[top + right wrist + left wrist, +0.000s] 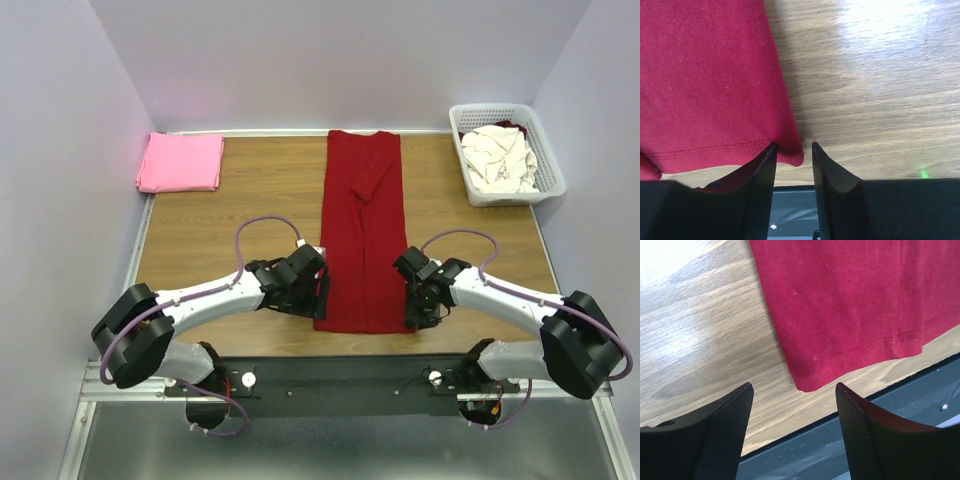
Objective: Fold and stack the t-shirts
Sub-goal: Fold the tshirt
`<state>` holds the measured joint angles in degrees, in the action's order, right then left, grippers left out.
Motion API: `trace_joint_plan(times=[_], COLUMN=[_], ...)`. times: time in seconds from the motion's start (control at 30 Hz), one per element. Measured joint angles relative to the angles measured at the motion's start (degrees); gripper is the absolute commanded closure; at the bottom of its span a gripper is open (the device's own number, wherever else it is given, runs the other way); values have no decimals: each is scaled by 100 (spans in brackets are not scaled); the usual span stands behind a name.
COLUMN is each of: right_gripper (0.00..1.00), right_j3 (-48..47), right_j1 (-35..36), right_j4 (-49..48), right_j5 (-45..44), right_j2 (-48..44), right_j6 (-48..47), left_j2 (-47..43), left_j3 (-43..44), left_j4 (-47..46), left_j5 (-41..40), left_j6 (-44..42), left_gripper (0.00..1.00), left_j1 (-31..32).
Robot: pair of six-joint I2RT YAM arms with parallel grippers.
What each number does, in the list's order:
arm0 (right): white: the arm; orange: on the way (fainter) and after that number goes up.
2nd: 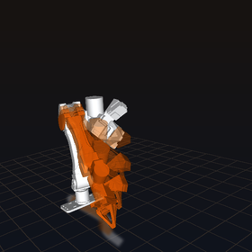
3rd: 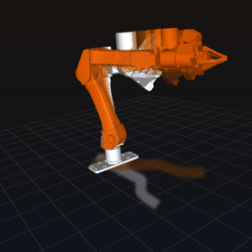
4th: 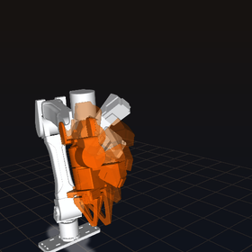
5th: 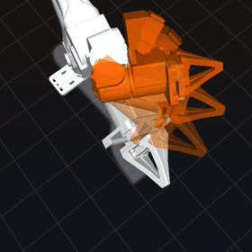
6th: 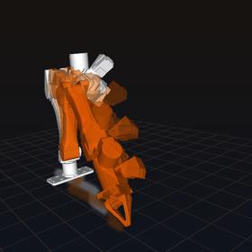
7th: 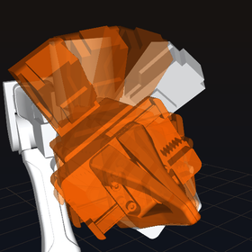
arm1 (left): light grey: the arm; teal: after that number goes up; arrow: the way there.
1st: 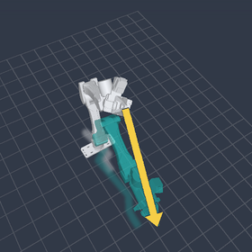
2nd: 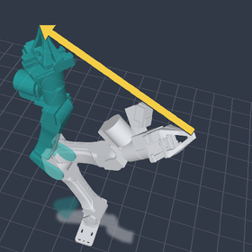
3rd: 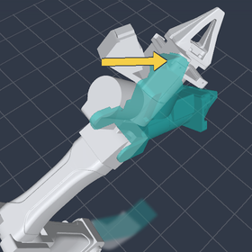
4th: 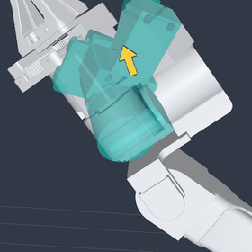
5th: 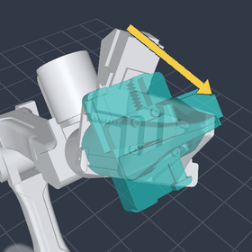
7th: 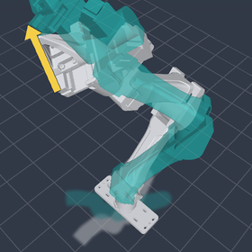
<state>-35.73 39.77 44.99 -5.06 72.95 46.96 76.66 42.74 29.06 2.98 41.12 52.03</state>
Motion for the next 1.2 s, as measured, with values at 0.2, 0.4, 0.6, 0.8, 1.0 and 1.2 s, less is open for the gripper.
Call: trace_joint_plan(times=[0.2,0.4,0.6,0.8,1.0,1.2], right_gripper=[78,99,99,99,99,99], right_j3=[13,31,90,127,153,173], right_j1=[-11,-13,-11,-11,-11,-11], right_j4=[-92,-190,-227,-264,-295,-310], right_j5=[98,203,205,214,219,221], right_j2=[13,0,-94,-149,-179,-210], right_j6=[46,81,74,55,48,11], left_j2=[109,227,398,667,968,1209], left_j3=[2,74,260,422,592,656], left_j4=[42,197,385,487,540,599], left_j5=[-2,-48,-221,-260,-267,-267], left_j6=[11,59,149,184,184,179], left_gripper=[26,31,48,52,52,54], left_j1=[31,90,129,260,439,498])
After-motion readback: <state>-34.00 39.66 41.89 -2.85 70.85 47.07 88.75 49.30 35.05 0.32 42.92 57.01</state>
